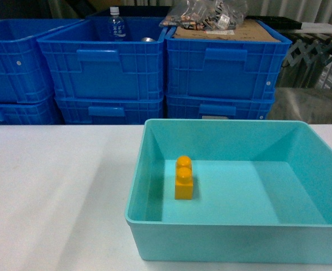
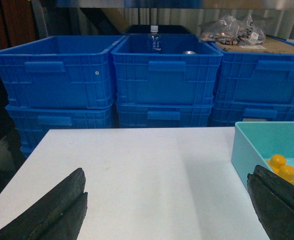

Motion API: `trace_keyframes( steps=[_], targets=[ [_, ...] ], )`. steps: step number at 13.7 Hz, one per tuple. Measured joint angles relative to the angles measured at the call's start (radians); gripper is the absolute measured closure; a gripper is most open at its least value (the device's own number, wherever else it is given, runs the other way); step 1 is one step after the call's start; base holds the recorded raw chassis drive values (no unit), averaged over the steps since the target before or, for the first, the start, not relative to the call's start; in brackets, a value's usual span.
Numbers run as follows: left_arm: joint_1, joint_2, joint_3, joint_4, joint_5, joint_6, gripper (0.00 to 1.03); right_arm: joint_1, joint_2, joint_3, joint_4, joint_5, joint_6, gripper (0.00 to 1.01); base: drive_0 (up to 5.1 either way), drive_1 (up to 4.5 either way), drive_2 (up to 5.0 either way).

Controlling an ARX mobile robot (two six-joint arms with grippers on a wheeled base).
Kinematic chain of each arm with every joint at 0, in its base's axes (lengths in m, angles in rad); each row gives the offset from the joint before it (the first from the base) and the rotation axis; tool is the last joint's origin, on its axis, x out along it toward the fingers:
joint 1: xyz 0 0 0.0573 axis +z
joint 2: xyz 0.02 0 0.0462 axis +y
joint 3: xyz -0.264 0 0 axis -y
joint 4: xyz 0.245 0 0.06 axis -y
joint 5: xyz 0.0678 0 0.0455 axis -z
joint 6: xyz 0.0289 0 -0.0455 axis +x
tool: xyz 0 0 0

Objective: Pick red block from blue box to shelf

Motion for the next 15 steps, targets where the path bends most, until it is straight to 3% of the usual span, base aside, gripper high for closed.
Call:
trace_keyframes(
  steps=[8,15],
  targets=[
    [0.0,0.0,0.0,0.0,0.0,0.0,0.05,0.0,-0.269,-0.001,-0.256,0.0,0.0,0.72,0.0,0.0,0.0],
    [0.0,0.0,0.0,0.0,0.0,0.0,0.05,0.0,-0.415,-0.001,-0.402,0.0,0.0,0.72,0.0,0.0,0.0]
  ],
)
